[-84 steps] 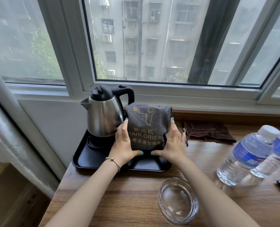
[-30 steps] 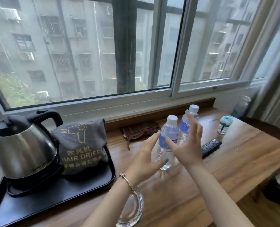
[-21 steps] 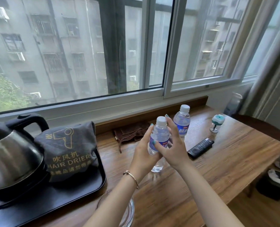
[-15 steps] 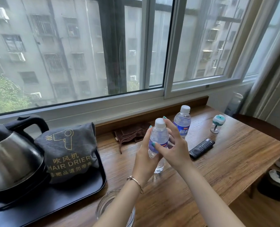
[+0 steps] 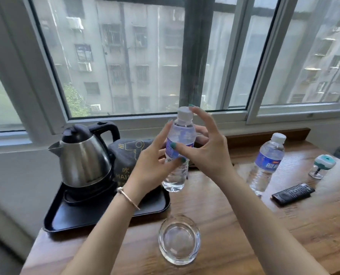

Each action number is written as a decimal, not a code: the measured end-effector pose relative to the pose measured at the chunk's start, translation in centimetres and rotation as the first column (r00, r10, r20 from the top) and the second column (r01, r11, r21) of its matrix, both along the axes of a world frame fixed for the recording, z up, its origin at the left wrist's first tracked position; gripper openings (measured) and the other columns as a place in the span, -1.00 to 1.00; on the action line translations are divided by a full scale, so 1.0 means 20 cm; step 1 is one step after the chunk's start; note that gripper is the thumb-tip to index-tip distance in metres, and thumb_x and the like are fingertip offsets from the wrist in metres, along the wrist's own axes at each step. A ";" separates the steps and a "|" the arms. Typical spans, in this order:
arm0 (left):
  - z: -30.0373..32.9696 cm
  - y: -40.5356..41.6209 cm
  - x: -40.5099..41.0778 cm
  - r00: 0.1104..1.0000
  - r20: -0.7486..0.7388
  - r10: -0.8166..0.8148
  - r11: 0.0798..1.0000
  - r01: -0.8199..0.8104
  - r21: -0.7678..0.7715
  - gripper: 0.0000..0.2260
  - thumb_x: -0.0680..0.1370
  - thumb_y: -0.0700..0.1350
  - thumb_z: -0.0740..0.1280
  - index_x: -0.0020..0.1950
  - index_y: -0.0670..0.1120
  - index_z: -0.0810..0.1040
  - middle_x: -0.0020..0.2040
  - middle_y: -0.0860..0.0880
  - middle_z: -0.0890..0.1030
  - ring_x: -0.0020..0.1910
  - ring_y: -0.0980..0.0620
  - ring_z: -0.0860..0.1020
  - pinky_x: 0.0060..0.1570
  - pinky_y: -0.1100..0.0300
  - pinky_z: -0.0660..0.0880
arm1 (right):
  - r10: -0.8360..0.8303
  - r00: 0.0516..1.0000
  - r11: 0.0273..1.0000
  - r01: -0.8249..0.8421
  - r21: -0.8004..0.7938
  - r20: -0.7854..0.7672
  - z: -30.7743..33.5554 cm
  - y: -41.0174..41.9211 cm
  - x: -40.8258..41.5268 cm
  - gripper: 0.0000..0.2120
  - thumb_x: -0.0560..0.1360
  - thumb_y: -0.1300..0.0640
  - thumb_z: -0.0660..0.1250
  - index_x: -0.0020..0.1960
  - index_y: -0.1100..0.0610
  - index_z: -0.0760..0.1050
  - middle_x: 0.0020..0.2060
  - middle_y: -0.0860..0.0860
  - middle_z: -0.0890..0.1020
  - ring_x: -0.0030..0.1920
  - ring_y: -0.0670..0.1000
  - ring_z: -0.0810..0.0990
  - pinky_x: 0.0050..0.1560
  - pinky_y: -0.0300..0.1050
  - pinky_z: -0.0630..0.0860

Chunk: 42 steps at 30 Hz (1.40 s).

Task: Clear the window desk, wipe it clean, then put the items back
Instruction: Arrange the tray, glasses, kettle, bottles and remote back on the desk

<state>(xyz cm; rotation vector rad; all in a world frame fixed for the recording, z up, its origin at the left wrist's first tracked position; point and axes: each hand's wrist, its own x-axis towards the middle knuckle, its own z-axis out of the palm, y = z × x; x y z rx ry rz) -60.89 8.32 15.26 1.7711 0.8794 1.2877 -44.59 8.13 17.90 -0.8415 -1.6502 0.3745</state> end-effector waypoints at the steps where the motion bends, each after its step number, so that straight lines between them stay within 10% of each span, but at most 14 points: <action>1: 0.00 -0.01 -0.07 1.000 -0.009 0.029 1.000 -0.030 -0.004 -0.21 0.43 -0.16 0.51 0.46 0.35 0.19 0.17 0.28 0.59 0.11 0.19 0.61 0.04 0.31 0.54 | 0.034 0.999 0.999 -0.034 -0.002 -0.001 -0.01 0.01 -0.06 -0.19 0.32 0.14 0.62 0.47 0.04 0.31 0.07 -0.06 0.66 0.00 -0.08 0.70 -0.02 -0.13 0.66; 25: -0.39 -0.05 -0.54 0.956 0.033 0.293 0.943 -0.283 -0.176 -0.25 0.45 -0.33 0.45 0.50 0.15 0.22 0.31 0.05 0.55 0.29 0.21 0.48 0.13 0.46 0.41 | 0.178 0.983 0.969 -0.182 -0.166 -0.039 -0.43 0.19 -0.64 -0.23 0.32 0.17 0.61 0.40 -0.19 0.37 0.05 -0.07 0.68 -0.08 -0.08 0.71 -0.14 -0.24 0.60; 42: -0.41 -0.06 -0.53 0.949 0.028 0.313 0.941 -0.306 -0.142 -0.25 0.43 -0.34 0.47 0.50 0.12 0.28 0.25 0.14 0.58 0.25 0.29 0.50 0.05 0.46 0.46 | 0.077 0.997 0.984 -0.071 -0.164 0.028 -0.46 0.11 -0.65 -0.21 0.33 0.08 0.56 0.42 -0.30 0.27 0.14 -0.04 0.65 0.06 0.05 0.68 0.00 0.14 0.63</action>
